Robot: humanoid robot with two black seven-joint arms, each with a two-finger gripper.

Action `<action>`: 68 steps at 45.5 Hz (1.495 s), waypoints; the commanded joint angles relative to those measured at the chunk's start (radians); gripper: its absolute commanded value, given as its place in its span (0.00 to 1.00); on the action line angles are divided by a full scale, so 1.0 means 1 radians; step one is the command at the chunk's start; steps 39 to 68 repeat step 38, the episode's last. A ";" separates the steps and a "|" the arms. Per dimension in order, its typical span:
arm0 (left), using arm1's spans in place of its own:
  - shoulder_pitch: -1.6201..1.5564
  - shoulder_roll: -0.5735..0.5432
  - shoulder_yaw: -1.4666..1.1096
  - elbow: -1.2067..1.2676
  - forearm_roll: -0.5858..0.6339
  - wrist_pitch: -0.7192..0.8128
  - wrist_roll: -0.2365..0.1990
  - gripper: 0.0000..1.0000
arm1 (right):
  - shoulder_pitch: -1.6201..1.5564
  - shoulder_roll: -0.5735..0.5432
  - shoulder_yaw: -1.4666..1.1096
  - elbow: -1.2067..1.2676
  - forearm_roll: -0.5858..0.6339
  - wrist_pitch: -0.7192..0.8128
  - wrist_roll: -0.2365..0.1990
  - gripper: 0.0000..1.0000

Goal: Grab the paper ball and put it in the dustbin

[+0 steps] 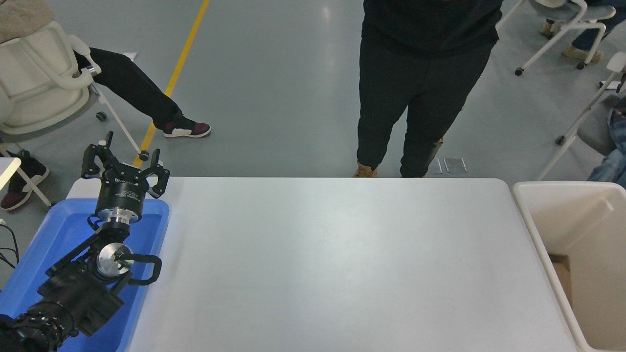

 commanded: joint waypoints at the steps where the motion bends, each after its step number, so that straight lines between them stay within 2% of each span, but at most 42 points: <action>1: 0.000 -0.001 0.000 0.000 0.000 0.000 0.000 0.99 | 0.395 0.014 -0.128 0.354 -0.080 0.223 -0.001 1.00; 7: 0.000 0.000 0.000 0.000 0.000 0.000 0.000 0.99 | 0.533 0.031 -0.157 0.497 -0.079 0.354 -0.001 1.00; 30: 0.001 0.000 0.000 0.001 0.000 0.000 0.000 0.99 | 0.679 0.034 -0.140 0.634 -0.069 0.354 -0.001 1.00; 68: 0.000 -0.001 0.000 0.001 0.000 0.000 0.000 0.99 | 0.673 0.034 -0.139 0.642 -0.068 0.354 -0.001 1.00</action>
